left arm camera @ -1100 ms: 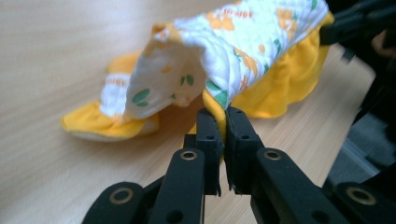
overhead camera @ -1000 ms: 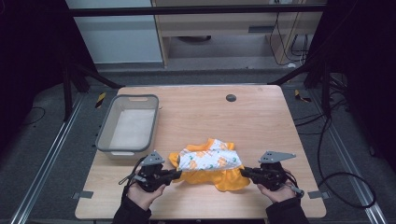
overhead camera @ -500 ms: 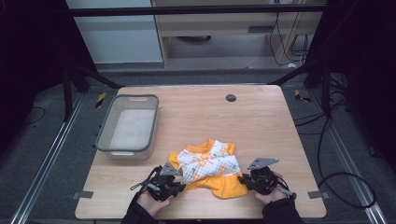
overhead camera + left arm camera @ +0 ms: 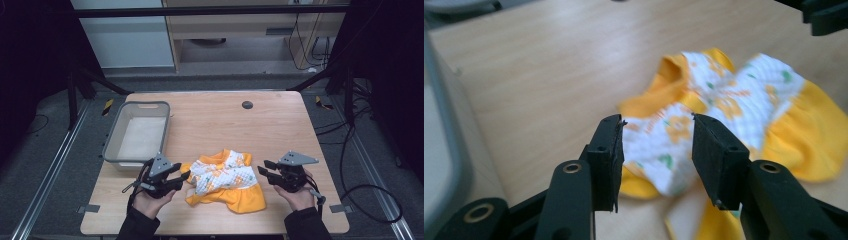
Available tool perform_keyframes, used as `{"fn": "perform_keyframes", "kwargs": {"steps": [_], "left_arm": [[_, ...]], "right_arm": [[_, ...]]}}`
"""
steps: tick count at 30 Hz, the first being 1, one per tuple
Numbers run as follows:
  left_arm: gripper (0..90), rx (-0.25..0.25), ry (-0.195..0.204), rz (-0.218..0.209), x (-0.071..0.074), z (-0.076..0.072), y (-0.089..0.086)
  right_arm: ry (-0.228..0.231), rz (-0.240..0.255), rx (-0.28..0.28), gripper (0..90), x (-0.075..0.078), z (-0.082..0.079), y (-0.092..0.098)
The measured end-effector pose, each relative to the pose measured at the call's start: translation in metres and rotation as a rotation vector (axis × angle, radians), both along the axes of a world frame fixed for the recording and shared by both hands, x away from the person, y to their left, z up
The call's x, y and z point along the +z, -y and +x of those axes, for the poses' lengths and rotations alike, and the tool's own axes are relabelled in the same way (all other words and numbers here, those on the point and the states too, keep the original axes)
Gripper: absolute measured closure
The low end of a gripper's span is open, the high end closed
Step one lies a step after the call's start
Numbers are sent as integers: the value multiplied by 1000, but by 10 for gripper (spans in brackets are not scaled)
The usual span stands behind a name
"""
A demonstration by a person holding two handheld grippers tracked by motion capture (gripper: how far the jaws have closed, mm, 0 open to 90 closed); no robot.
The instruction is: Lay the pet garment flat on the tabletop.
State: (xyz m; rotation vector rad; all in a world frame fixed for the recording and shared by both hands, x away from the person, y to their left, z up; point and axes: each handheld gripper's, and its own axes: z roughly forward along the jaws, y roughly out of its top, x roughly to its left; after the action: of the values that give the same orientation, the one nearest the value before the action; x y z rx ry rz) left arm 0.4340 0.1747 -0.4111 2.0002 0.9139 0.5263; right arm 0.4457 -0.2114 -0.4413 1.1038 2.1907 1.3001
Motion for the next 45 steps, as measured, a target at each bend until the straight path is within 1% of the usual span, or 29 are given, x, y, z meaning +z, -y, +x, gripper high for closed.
{"fn": "perform_keyframes", "kwargs": {"steps": [1,4,7,8,10,12,14,16,19,20,21,22,23,25,27,28,30,33,34,37,39,40,42,43,45], "left_arm": [[543,11,15,9,-1,6,1],[545,41,31,29,-6,25,6],[558,58,20,40,-14,40,14],[558,64,13,50,-17,45,16],[550,74,-20,54,-24,54,20],[544,89,-37,61,-31,61,23],[532,94,-73,71,-38,67,25],[519,98,-96,97,-46,71,27],[505,102,-125,92,-56,73,29],[505,99,-136,112,-58,74,29],[501,101,-142,135,-61,75,30],[503,101,-143,154,-63,76,31],[504,99,-148,163,-64,76,31],[514,95,-163,168,-67,77,32],[534,94,-168,159,-69,77,32],[543,92,-175,156,-71,77,32],[562,86,-189,168,-76,76,33],[588,87,-193,158,-78,74,34],[612,84,-197,157,-78,74,34],[675,79,-201,159,-80,73,37],[712,81,-210,157,-79,73,38],[733,82,-211,157,-79,73,38],[787,76,-196,169,-79,72,40],[800,70,-186,175,-78,71,40],[833,71,-169,134,-74,70,38]], "right_arm": [[5,1,-4,625,1,5,-1],[14,1,-8,606,3,20,-5],[9,-11,-6,593,0,36,-13],[7,-18,-1,589,-3,42,-16],[-2,-31,19,581,-7,52,-23],[-5,-54,34,582,-11,61,-30],[-23,-68,49,584,-15,68,-36],[-42,-79,66,574,-19,75,-41],[-75,-112,73,567,-30,83,-45],[-82,-132,70,567,-34,84,-47],[-98,-145,66,567,-38,86,-48],[-105,-158,69,568,-42,87,-49],[-115,-161,70,571,-45,88,-50],[-129,-163,75,588,-49,90,-52],[-138,-182,84,630,-52,91,-54],[-150,-185,87,644,-53,91,-55],[-157,-184,92,704,-54,90,-57],[-163,-200,93,778,-52,88,-58],[-167,-202,96,813,-51,87,-59],[-152,-224,95,837,-51,84,-60],[-143,-228,94,844,-51,83,-60],[-138,-225,90,846,-51,82,-60],[-133,-206,87,847,-49,80,-58],[-127,-196,86,847,-48,79,-56],[-105,-171,83,847,-41,75,-53]]}}
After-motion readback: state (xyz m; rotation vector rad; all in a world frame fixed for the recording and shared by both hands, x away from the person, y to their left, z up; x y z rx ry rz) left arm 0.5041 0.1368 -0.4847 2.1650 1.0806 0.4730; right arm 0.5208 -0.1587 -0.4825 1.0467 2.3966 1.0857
